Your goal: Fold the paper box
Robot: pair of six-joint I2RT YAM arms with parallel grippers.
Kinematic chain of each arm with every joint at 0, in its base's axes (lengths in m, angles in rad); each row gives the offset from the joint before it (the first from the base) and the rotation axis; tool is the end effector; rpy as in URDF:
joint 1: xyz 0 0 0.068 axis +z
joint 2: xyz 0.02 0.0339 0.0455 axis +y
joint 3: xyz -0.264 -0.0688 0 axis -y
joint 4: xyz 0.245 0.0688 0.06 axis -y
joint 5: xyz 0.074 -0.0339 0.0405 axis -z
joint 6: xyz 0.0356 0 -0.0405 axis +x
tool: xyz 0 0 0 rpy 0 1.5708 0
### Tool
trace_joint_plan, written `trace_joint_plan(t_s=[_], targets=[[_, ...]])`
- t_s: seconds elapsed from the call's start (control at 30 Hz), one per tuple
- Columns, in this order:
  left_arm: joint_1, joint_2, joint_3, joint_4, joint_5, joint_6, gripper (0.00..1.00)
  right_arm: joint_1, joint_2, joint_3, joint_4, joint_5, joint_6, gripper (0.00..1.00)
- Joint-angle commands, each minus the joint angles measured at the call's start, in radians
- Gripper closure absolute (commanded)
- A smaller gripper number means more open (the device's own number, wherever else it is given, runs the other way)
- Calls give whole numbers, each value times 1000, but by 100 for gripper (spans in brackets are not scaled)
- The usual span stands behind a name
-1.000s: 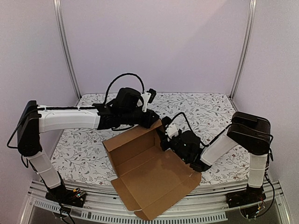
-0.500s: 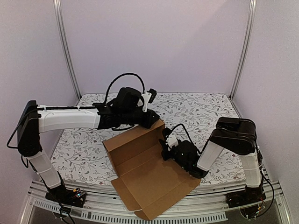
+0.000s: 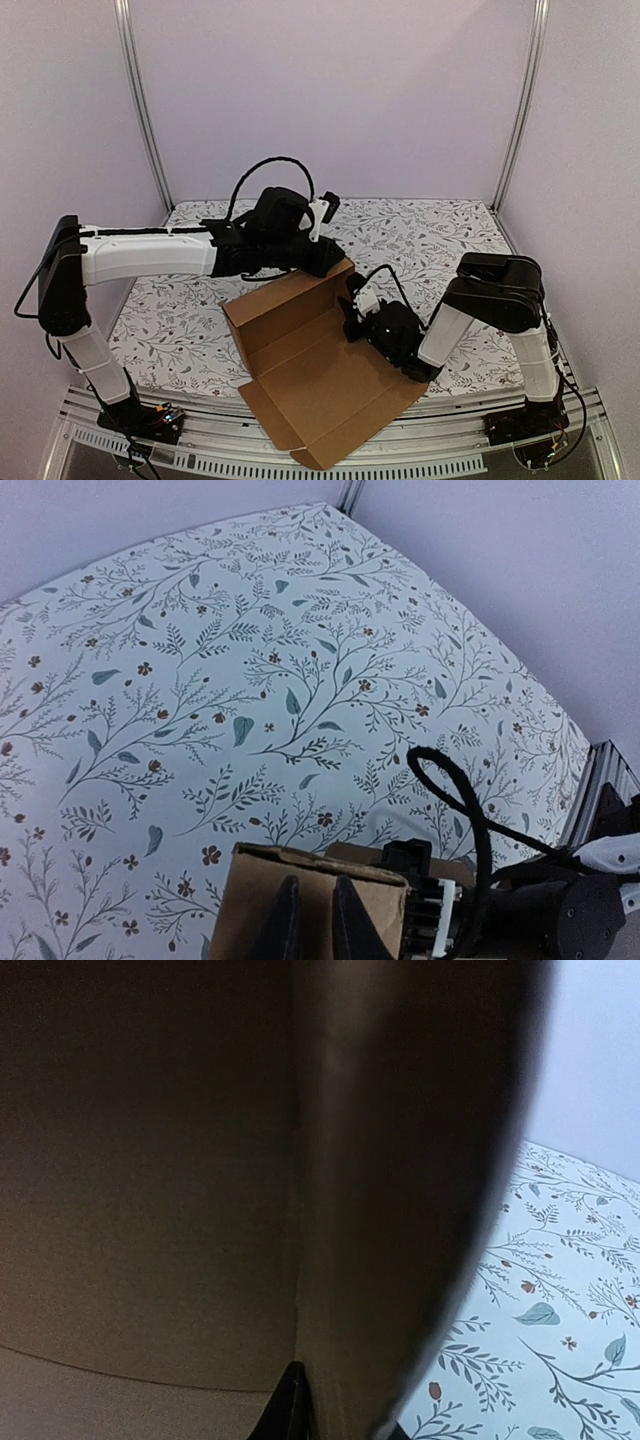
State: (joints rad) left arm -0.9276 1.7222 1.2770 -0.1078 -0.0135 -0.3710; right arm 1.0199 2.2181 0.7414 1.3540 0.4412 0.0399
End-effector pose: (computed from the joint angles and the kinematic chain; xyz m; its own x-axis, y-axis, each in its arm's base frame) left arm 0.2403 -0.3198 0.2656 -0.5812 0.1709 -0.7956 0.6250 0.7198 -0.3019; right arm 0.2052 0.3050 0.0728 -0.0859 -0.0709 -0.9938 -0.5456 0.8379 -0.0126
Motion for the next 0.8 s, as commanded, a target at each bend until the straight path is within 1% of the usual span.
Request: trace_joint_plan(t_s=[0.0, 0.07, 0.13, 0.33, 0.57, 0.6, 0.67, 0.77], targets=[[-27, 33, 9, -82, 17, -7, 89, -3, -19, 14, 50, 30, -34, 85], [-28, 36, 7, -82, 17, -8, 89, -3, -32, 17, 50, 30, -71, 85], [-32, 37, 7, -85, -12, -8, 89, -3, -49, 19, 50, 33, -84, 84], [-33, 38, 4, -91, -19, -10, 89, -4, -89, 30, 50, 40, -114, 82], [-36, 34, 2, -92, -22, -10, 89, -3, -82, 67, 50, 51, -127, 81], [-36, 34, 1, -92, -21, -10, 89, -4, -78, 72, 50, 53, -127, 83], [-38, 33, -2, -92, -20, -12, 89, -6, -69, 80, 50, 42, -129, 100], [-39, 31, -5, -91, -20, -13, 89, -5, -56, 86, 50, 42, -130, 100]])
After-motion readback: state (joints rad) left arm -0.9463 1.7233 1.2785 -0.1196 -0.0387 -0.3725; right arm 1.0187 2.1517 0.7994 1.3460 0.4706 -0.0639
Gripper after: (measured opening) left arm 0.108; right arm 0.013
